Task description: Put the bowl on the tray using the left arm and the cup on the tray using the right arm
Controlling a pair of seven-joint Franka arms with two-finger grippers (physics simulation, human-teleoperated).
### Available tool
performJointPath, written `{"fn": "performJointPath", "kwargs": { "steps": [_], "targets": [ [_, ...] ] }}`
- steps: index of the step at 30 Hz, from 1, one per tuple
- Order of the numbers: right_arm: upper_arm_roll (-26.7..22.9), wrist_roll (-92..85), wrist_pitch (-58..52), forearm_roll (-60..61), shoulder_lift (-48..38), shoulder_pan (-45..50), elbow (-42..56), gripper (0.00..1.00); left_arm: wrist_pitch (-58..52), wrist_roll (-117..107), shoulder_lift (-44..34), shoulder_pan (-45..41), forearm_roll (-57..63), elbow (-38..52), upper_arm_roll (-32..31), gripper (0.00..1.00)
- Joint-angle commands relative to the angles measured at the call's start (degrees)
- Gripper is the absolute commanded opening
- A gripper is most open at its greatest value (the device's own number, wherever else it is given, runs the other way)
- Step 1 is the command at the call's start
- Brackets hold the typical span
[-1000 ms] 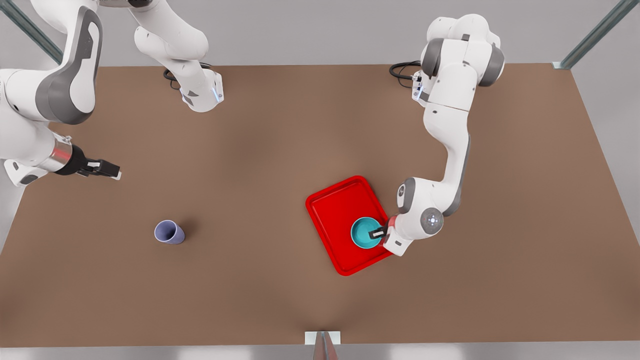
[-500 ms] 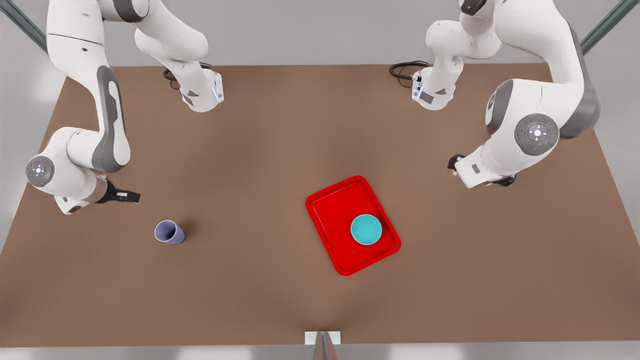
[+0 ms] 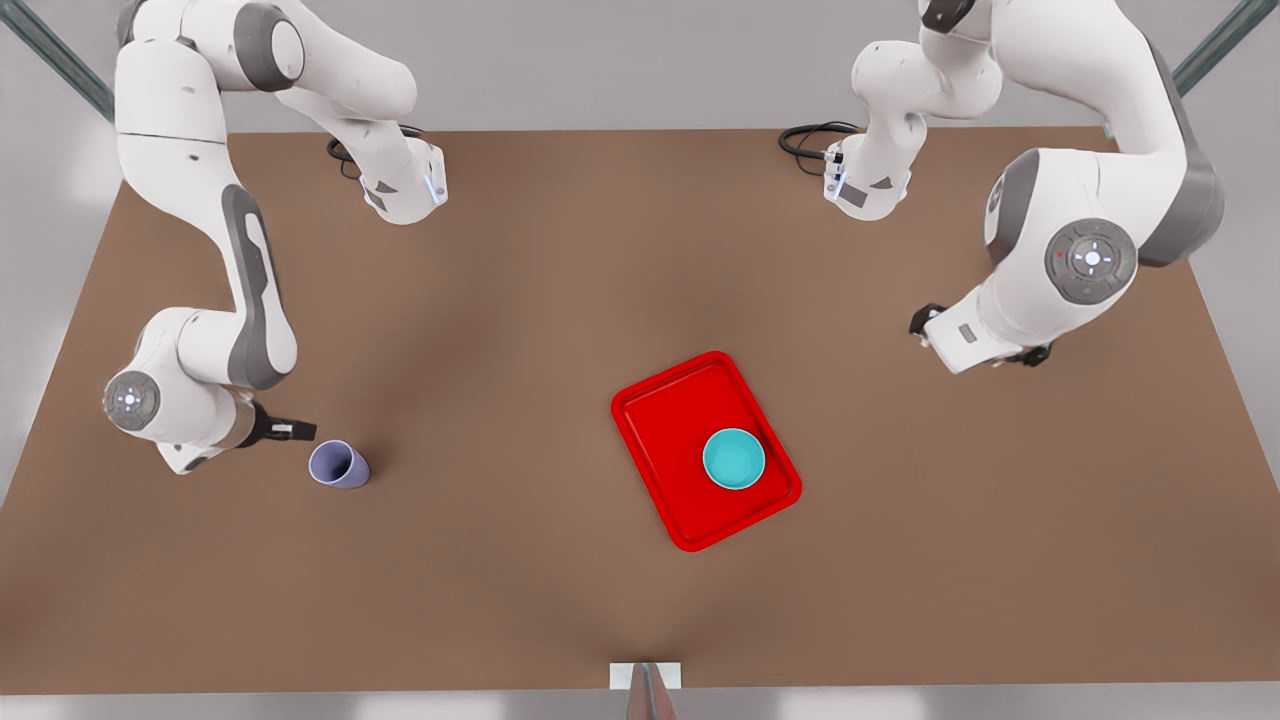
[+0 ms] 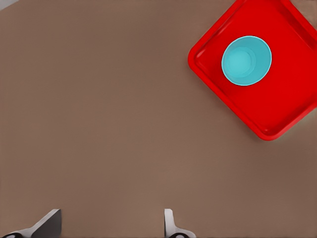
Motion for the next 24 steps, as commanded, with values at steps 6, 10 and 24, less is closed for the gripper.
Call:
{"fn": "performJointPath", "kwargs": {
  "steps": [6, 10, 24],
  "targets": [
    [0.0, -0.11, 0.08, 0.0, 1.56, 0.17, 0.03, 1.0, 3.88, -4.7, 1.02, 0.0, -5.58, 0.09, 1.5, 1.0],
    [0.0, -0.2, 0.26, -0.01, 2.61, 0.17, 0.29, 1.0, 5.73, -5.76, 1.1, 0.0, -5.05, 0.53, 1.68, 1.0],
    [0.0, 0.15, -0.09, 0.43, 7.97, 1.4, 6.36, 1.0, 5.12, -5.84, 0.66, -0.09, -4.96, 0.18, 1.59, 1.0]
  ]
}}
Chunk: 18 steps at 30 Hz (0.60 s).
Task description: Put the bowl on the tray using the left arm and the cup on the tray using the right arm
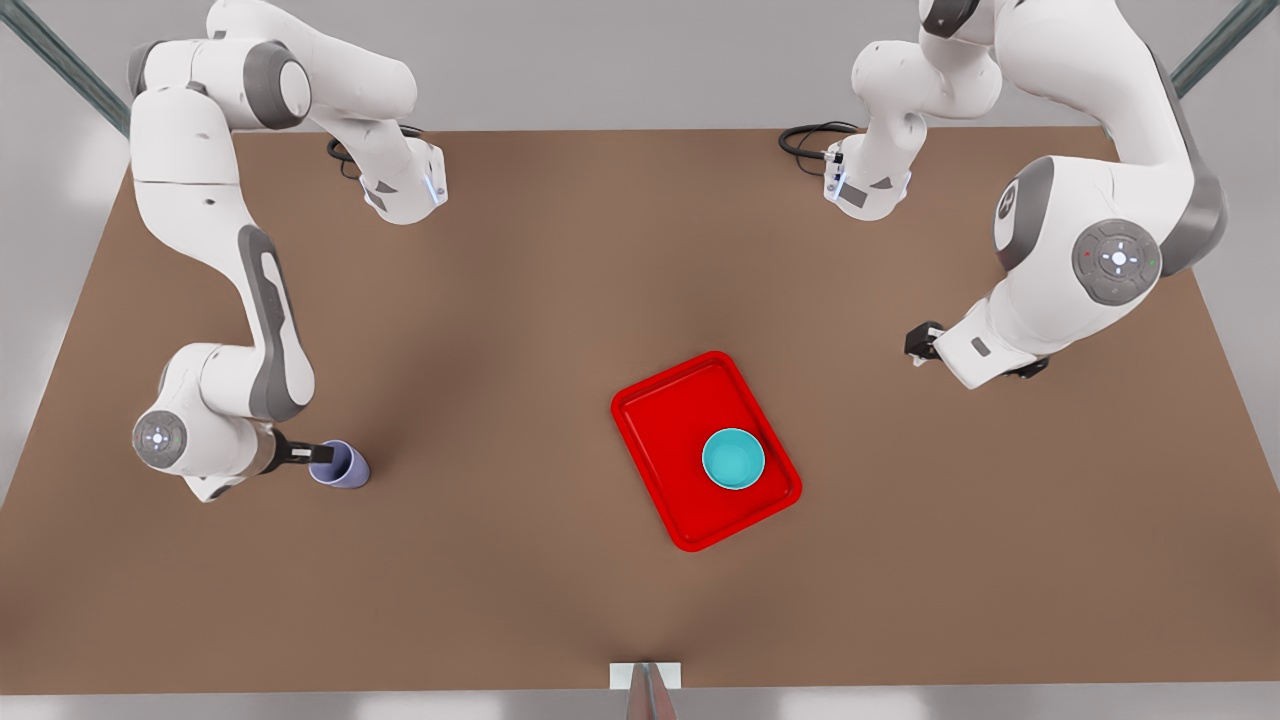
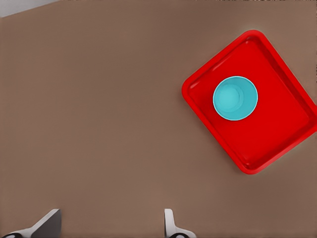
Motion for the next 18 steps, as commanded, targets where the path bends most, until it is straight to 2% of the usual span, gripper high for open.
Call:
{"fn": "performJointPath", "kwargs": {
  "steps": [1, 16, 18],
  "targets": [
    [-0.03, 0.0, 0.0, 0.05, 0.09, -0.02, -0.04, 1.0, 0.0, 0.0, 0.0, 0.01, 0.02, 0.0, 0.0, 1.0],
    [-0.03, -0.09, -0.7, 0.05, 2.81, 0.07, -0.21, 1.0, 0.0, -1.05, -0.18, -0.08, 0.11, 0.53, -0.35, 1.0],
    [0.06, -0.09, -0.18, 0.05, 3.34, -0.02, -0.21, 0.32, 0.0, -1.05, -0.09, -0.08, 0.02, 0.53, -0.35, 1.0]
  ]
}}
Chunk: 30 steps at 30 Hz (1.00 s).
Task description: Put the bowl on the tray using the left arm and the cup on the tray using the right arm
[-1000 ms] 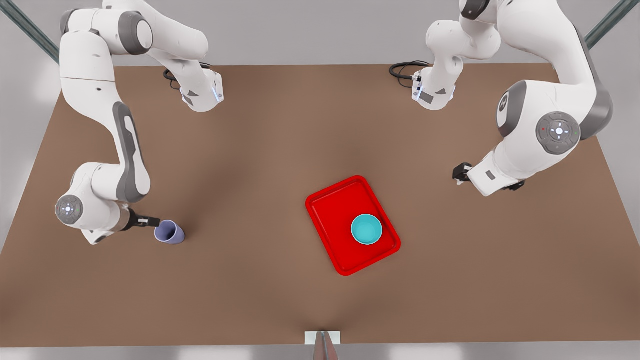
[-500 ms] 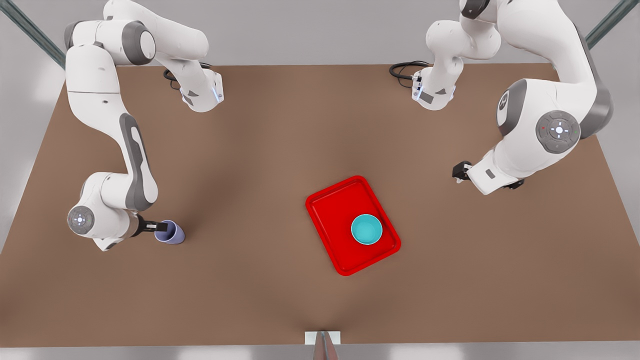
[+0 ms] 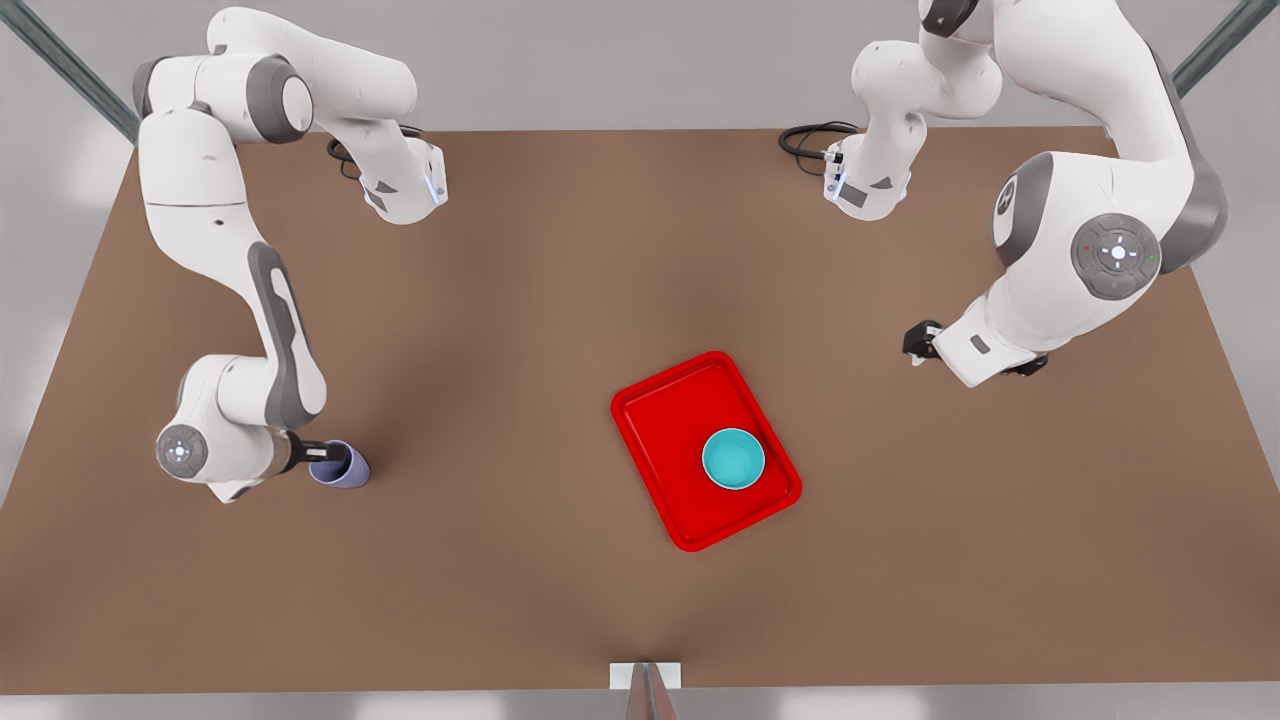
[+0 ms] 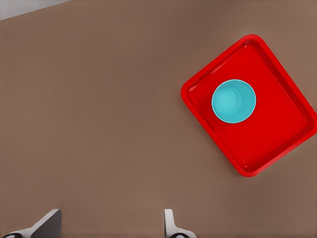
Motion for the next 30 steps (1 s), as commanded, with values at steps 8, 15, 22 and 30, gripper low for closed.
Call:
{"fn": "performJointPath", "kwargs": {
  "steps": [8, 15, 22, 30],
  "targets": [
    [-0.01, 0.0, -0.44, 0.25, 0.11, 0.0, 0.18, 0.21, -0.18, 0.0, -0.09, -0.26, -0.02, -0.17, 0.0, 1.0],
    [0.08, -0.18, -0.79, 0.33, -0.16, 0.0, 0.62, 0.21, -0.18, 0.0, -0.09, -0.35, 0.07, -0.26, 0.0, 1.0],
    [0.78, 0.0, -2.28, 0.51, -1.3, 0.0, 0.7, 0.21, -0.18, 0.0, -0.09, -0.44, -0.02, -0.26, 0.0, 1.0],
    [14.93, 17.92, -13.71, 2.88, -5.78, 0.0, 6.77, 0.21, -0.35, 0.09, -0.18, -0.44, 0.07, -0.26, 0.0, 1.0]
  ]
}}
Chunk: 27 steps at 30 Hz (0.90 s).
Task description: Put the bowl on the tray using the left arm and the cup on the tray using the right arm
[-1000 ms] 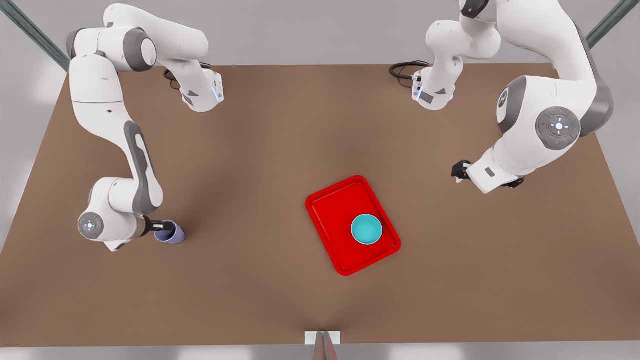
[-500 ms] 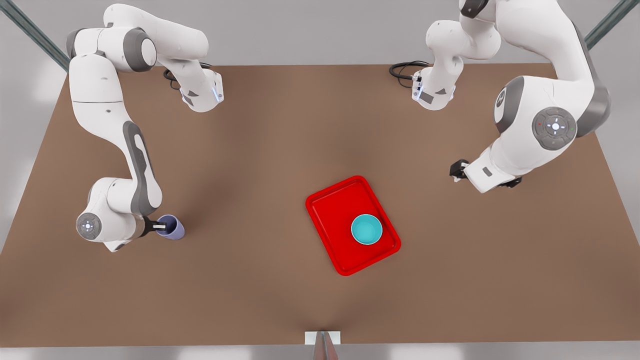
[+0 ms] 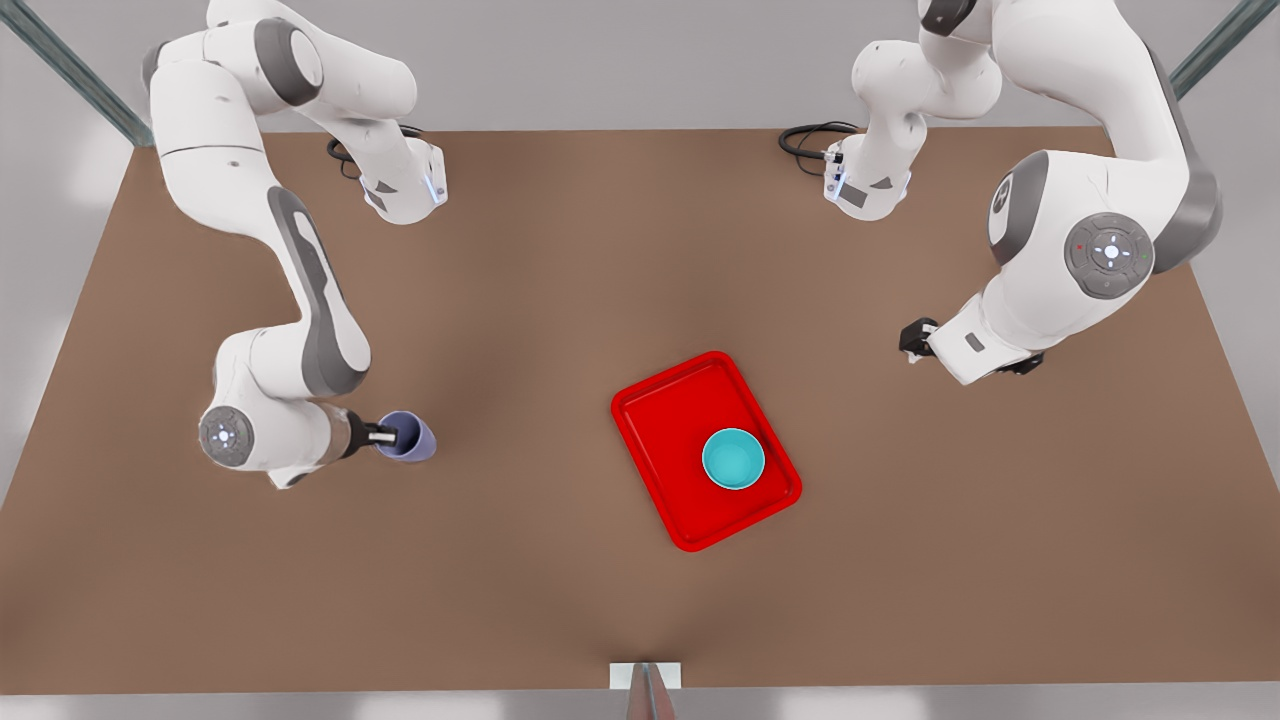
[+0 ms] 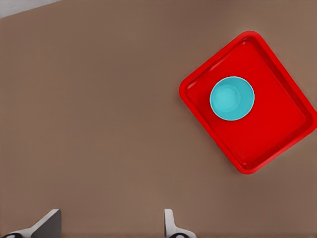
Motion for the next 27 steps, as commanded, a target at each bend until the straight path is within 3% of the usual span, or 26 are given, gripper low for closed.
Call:
{"fn": "performJointPath", "kwargs": {
  "steps": [1, 5, 12, 15, 27],
  "targets": [
    [1.44, 1.93, -0.19, -0.39, 0.15, -0.11, 0.66, 0.21, 0.0, 0.0, 0.0, 0.0, 0.01, 0.0, 0.0, 1.0],
    [10.23, 15.03, 0.43, -0.12, 0.85, 0.33, 5.06, 0.21, -0.09, 0.0, 0.0, 0.0, 0.01, -0.17, 0.0, 1.0],
    [10.32, 30.94, 1.57, -0.12, 9.02, 14.39, 18.24, 0.21, -0.18, -0.09, 0.08, 0.0, 0.01, -0.17, 0.0, 1.0],
    [10.32, 32.09, 8.25, -0.12, 10.34, 19.14, 18.95, 0.21, 0.35, 0.0, 0.7, 0.0, 0.09, -0.17, 0.09, 1.0],
    [9.88, 37.01, 11.59, -0.47, 15.08, 24.33, 20.0, 0.21, -0.18, -0.09, 0.87, 0.0, 0.09, -0.26, 0.44, 1.0]
  ]
}}
